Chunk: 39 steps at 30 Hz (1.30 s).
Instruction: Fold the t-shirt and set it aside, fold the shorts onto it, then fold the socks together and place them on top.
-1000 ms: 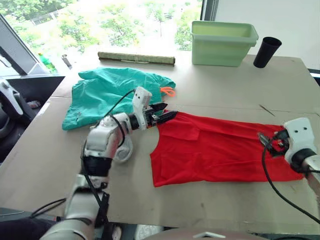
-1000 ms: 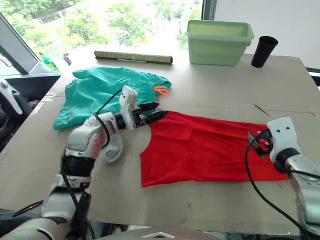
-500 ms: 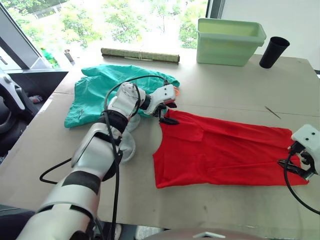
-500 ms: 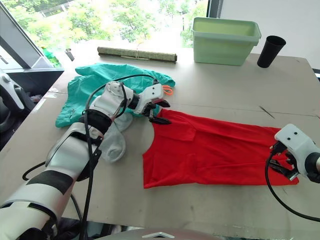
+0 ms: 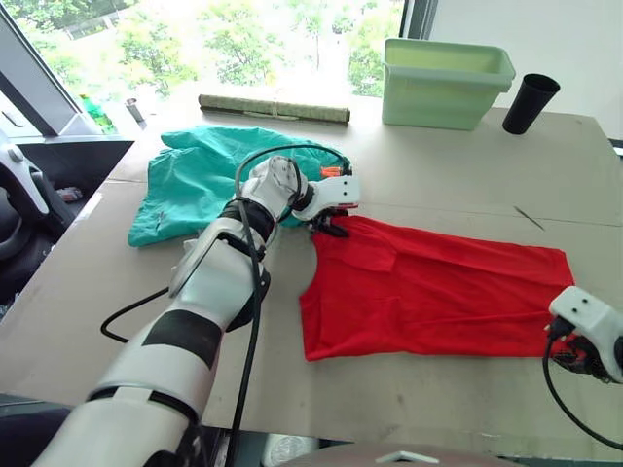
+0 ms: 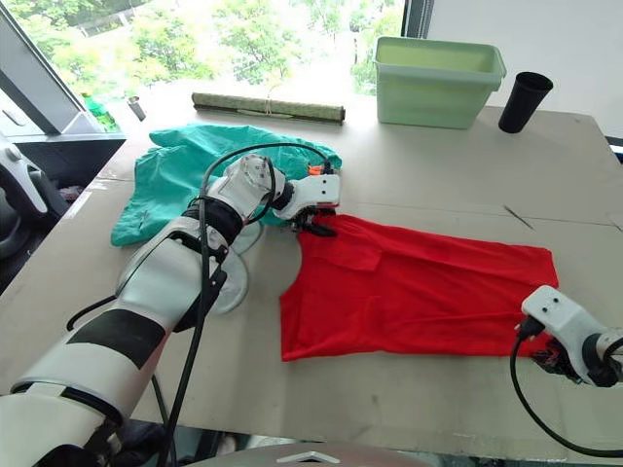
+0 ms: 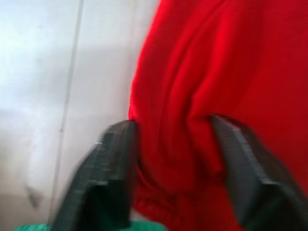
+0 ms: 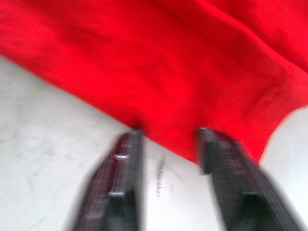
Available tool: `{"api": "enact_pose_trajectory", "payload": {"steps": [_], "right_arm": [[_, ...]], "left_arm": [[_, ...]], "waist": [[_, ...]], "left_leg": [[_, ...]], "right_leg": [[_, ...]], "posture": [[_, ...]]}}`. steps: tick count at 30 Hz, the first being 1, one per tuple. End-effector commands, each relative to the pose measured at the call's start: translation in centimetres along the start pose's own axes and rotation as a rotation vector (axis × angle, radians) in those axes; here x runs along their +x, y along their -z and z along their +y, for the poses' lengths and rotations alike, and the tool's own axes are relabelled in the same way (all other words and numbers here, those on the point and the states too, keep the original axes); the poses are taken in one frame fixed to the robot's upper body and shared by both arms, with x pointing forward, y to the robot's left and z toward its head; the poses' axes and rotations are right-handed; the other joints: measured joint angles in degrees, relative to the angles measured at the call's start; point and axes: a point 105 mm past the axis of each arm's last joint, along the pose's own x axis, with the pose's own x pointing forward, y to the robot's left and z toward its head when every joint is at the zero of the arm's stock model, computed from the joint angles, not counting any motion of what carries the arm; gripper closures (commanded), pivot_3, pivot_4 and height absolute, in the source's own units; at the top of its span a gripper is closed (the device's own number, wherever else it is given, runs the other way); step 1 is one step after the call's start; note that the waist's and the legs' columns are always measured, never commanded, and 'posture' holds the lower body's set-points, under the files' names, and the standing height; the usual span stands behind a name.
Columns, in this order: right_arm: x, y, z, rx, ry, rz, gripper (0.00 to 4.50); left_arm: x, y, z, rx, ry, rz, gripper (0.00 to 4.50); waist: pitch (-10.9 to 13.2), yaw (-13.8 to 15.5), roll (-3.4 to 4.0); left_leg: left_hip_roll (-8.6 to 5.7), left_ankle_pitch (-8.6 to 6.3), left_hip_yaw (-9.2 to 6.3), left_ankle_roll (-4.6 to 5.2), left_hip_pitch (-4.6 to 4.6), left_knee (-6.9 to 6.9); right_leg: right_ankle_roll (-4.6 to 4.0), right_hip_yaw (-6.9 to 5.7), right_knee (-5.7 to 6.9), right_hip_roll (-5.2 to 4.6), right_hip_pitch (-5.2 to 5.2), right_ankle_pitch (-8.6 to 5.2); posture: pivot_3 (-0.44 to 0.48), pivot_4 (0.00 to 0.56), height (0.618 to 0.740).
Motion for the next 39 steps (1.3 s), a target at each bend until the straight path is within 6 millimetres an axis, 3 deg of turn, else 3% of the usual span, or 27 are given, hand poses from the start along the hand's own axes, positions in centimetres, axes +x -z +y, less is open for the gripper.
{"api": "enact_pose_trajectory", "payload": {"steps": [1, 3, 10, 16, 18, 21, 27, 31, 34, 38, 39], "right_arm": [[0.4, 0.7, -0.7, -0.001, 0.068, 0.044, 4.5], [0.4, 0.7, -0.8, -0.009, 0.086, 0.045, 4.5], [-1.1, -1.3, -3.8, -0.085, 0.237, 0.006, 4.5], [-1.0, -3.7, -5.4, -0.174, 0.254, -0.02, 4.5], [-0.6, -5.9, -6.6, -0.229, 0.265, -0.059, 4.5], [0.6, -8.2, -8.5, -0.304, 0.278, -0.062, 4.5], [2.3, -12.7, -11.0, -0.424, 0.285, -0.067, 4.5], [3.4, -18.1, -12.6, -0.507, 0.337, -0.12, 4.5], [3.9, -20.7, -12.5, -0.547, 0.326, -0.155, 4.5], [4.0, -21.2, -12.0, -0.592, 0.256, -0.16, 4.5], [3.9, -20.7, -12.0, -0.588, 0.238, -0.154, 3.84]], "left_arm": [[0.5, 1.9, -1.5, -0.09, 0.084, 0.03, 3.72], [0.5, 2.1, -2.0, -0.121, 0.113, 0.012, 4.4], [0.4, 2.3, -3.3, -0.319, 0.197, -0.124, 4.4], [-1.2, 3.9, -5.0, -0.501, 0.226, -0.212, 4.4], [-2.5, 4.8, -7.1, -0.606, 0.181, -0.241, 4.4], [-3.7, 4.2, -11.1, -0.733, 0.142, -0.27, 4.4], [-4.2, 3.0, -15.4, -0.922, 0.029, -0.305, 4.4], [-4.3, 2.8, -17.9, -1.057, -0.046, -0.314, 4.4], [-4.4, 2.3, -18.9, -1.136, -0.057, -0.347, 4.4], [-5.1, 1.7, -18.7, -1.135, -0.06, -0.407, 4.4], [-5.3, 1.5, -18.6, -1.133, -0.041, -0.432, 3.63]], "waist": [[-0.1, 0.0, -0.18], [-0.2, -0.1, -0.35], [-0.4, -0.2, -0.29], [-0.5, -1.0, -0.01], [-0.5, -2.5, 0.15], [-0.5, -3.7, 0.28], [-0.2, -2.1, 0.58], [-0.1, -2.5, 0.63], [-0.1, -2.5, 0.63], [-0.1, -1.5, 0.63], [-0.1, -1.4, 0.64]], "left_leg": [[0.01, 0.0, 0.0, 0.0, 0.01, 0.03], [0.03, -0.01, -0.01, 0.01, -0.02, 0.11], [0.0, -0.04, 0.16, 0.04, -0.25, 0.4], [0.02, -0.01, 0.16, -0.02, -0.24, 0.4], [0.05, 0.0, 0.15, -0.06, -0.23, 0.36], [0.09, 0.02, 0.34, -0.11, -0.02, 0.23], [-0.06, 0.21, 0.37, -0.43, 0.51, -0.19], [-0.07, 0.26, 0.53, -0.47, 0.63, -0.18], [-0.06, 0.33, 0.51, -0.58, 0.66, -0.21], [-0.06, 0.36, 0.47, -0.64, 0.63, -0.25], [-0.07, 0.36, 0.45, -0.64, 0.62, -0.27]], "right_leg": [[-0.02, 0.01, 0.0, 0.0, 0.01, 0.01], [-0.02, 0.01, 0.01, -0.02, 0.01, 0.02], [-0.22, 0.06, 0.07, -0.13, -0.09, 0.16], [-0.22, 0.06, 0.27, -0.12, -0.19, 0.13], [-0.23, 0.07, 0.3, -0.09, -0.21, 0.13], [-0.23, 0.45, 0.33, 0.03, -0.22, 0.13], [0.01, 0.78, 0.42, 0.06, -0.02, -0.03], [-0.12, 0.93, 0.51, 0.06, 0.0, 0.07], [-0.19, 0.92, 0.55, 0.1, 0.01, 0.12], [-0.22, 0.87, 0.52, 0.09, 0.01, 0.13], [-0.22, 0.84, 0.5, 0.06, 0.01, 0.13]], "posture": [[0.0, 0.15, 0.74], [0.0, 0.15, 0.74], [0.0, 0.15, 0.74], [0.0, 0.15, 0.74], [0.0, 0.15, 0.74], [0.0, 0.15, 0.74], [0.0, 0.15, 0.74], [0.0, 0.15, 0.74], [0.0, 0.15, 0.74], [0.0, 0.15, 0.74], [0.0, 0.15, 0.74]]}}
